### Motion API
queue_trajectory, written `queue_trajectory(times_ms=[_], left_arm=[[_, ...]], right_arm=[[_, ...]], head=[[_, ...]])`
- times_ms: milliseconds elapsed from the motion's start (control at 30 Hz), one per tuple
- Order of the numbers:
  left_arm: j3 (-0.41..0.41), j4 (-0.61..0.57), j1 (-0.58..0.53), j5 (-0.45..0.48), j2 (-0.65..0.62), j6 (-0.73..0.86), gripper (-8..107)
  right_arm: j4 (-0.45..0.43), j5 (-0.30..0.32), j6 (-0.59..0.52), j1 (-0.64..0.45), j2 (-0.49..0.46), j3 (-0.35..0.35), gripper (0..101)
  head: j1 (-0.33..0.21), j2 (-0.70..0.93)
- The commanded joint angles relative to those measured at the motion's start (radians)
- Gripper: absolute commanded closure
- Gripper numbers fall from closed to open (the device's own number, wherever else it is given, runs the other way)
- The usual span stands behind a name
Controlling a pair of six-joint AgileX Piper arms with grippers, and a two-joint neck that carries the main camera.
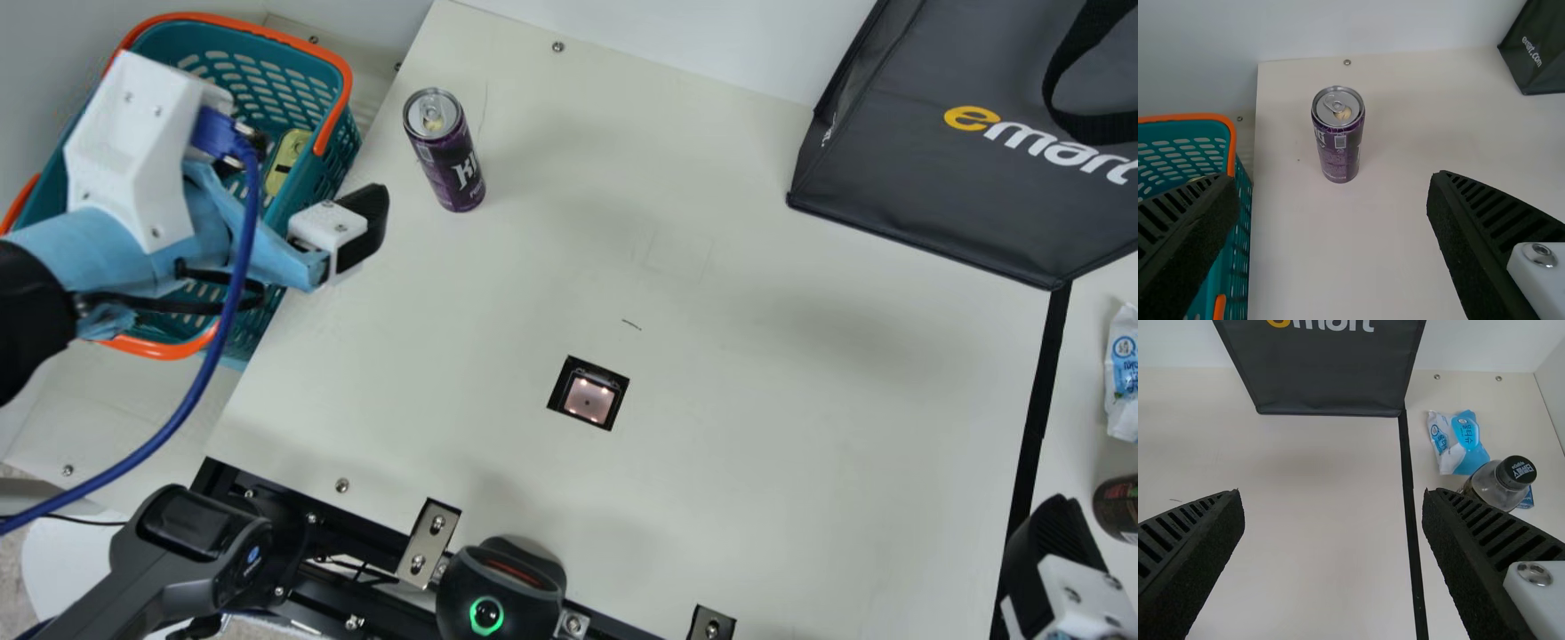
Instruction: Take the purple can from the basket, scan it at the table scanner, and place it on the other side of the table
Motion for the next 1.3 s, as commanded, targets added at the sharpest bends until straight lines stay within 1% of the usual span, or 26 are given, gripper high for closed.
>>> queue_trajectory(times_ms=[0,500,700,833,1000,1267], left_arm=[[0.0,0.0,0.0,0.0,0.0,0.0,9],[0.0,0.0,0.0,-0.002,0.0,0.0,9],[-0.005,0.011,-0.011,-0.002,0.006,-0.014,9],[-0.023,0.022,-0.028,-0.004,0.036,-0.033,9],[-0.048,0.054,-0.067,-0.019,0.104,-0.082,9],[-0.096,0.142,-0.14,-0.073,0.237,-0.2,9]], right_arm=[[0.0,0.0,0.0,0.0,0.0,0.0,6],[0.0,0.002,0.0,0.0,0.0,0.0,6],[0.0,0.002,0.0,0.0,0.0,0.0,6],[0.0,0.002,0.0,0.0,0.0,0.0,6],[0.0,0.002,0.0,0.0,0.0,0.0,6],[0.0,0.002,0.0,0.0,0.0,0.0,6]], head=[[-0.026,0.004],[-0.026,-0.345],[-0.026,-0.345],[-0.026,-0.345],[-0.026,-0.345],[-0.026,-0.345]])
